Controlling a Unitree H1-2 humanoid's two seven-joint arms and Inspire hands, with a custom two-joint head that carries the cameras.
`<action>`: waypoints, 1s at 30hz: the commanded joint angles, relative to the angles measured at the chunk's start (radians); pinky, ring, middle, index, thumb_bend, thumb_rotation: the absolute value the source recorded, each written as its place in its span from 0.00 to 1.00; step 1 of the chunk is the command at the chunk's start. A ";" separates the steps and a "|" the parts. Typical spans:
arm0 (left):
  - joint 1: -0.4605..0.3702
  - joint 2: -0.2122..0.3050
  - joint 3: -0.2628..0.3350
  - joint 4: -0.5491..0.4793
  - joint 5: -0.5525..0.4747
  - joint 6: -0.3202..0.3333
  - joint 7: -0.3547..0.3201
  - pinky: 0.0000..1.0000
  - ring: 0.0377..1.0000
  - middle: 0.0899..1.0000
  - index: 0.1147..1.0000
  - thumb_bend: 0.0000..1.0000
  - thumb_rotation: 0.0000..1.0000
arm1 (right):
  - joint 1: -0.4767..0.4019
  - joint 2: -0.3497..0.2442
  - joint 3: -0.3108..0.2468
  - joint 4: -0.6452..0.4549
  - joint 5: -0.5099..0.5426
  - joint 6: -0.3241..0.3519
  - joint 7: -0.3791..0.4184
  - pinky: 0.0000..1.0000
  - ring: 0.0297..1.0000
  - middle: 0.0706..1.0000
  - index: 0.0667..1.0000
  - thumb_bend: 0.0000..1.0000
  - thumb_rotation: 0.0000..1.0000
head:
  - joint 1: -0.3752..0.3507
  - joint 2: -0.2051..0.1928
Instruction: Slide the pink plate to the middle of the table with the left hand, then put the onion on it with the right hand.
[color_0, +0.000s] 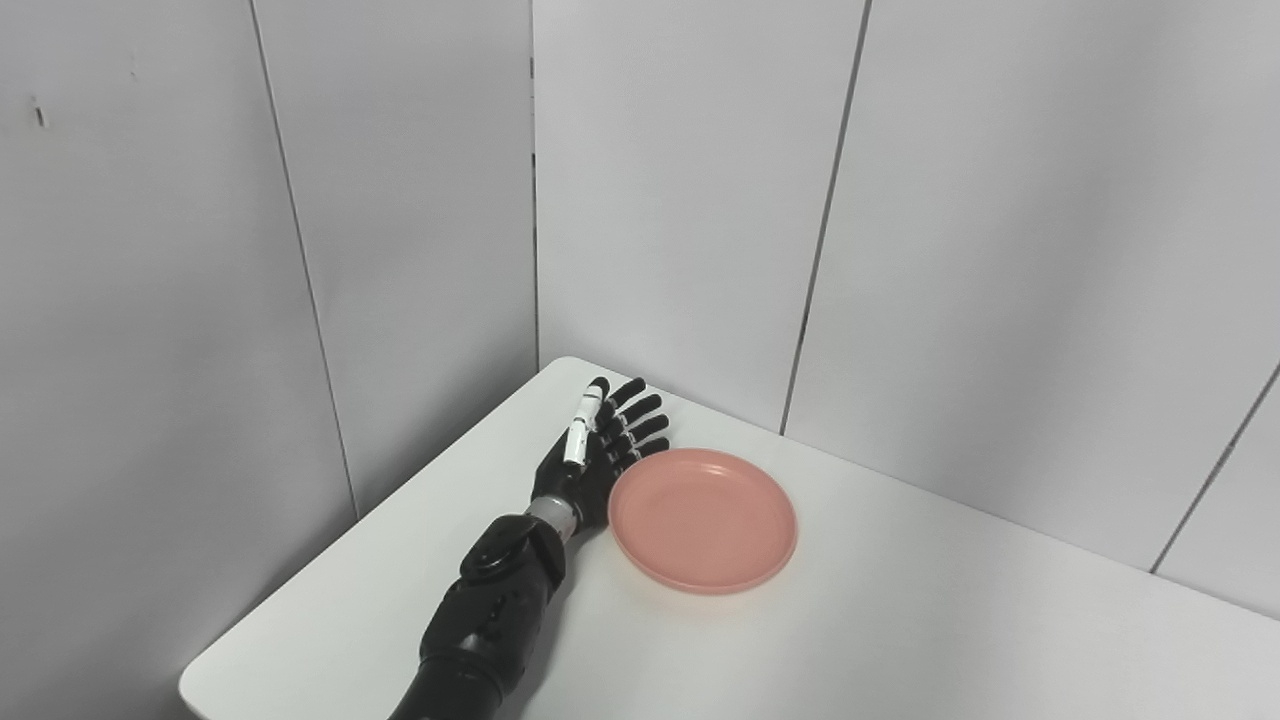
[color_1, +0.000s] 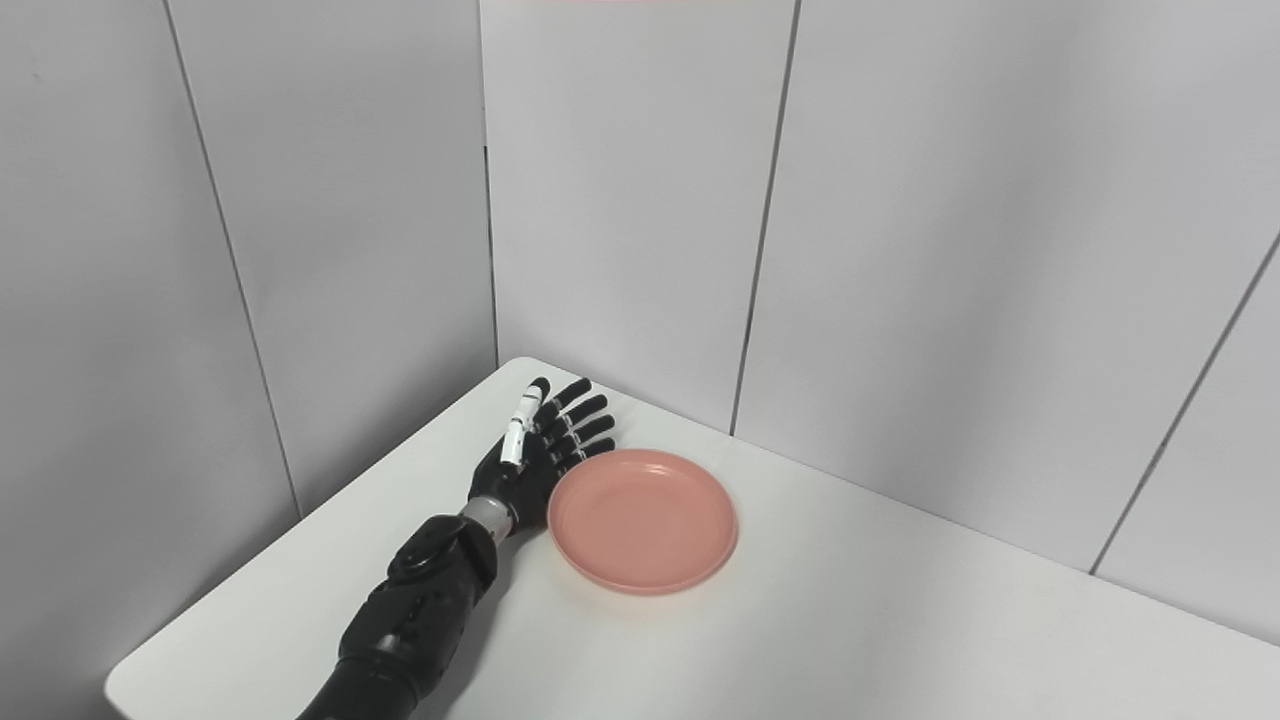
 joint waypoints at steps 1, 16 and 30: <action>0.040 -0.036 -0.019 0.050 0.016 0.057 0.002 0.82 0.84 0.84 0.83 0.37 1.00 | 0.014 0.002 0.004 0.001 -0.003 -0.006 0.005 1.00 1.00 1.00 0.99 0.53 0.92 | -0.012 0.006; 0.041 -0.060 -0.077 -0.026 0.042 0.100 0.009 0.80 0.83 0.84 0.82 0.39 1.00 | 0.041 0.015 0.029 -0.090 0.011 0.045 0.014 1.00 1.00 1.00 1.00 0.30 1.00 | -0.123 0.065; 0.075 -0.108 -0.110 -0.163 0.057 0.184 0.041 0.83 0.84 0.84 0.83 0.39 1.00 | 0.072 0.054 0.056 -0.241 -0.028 0.159 -0.036 1.00 1.00 1.00 1.00 0.14 1.00 | -0.217 0.132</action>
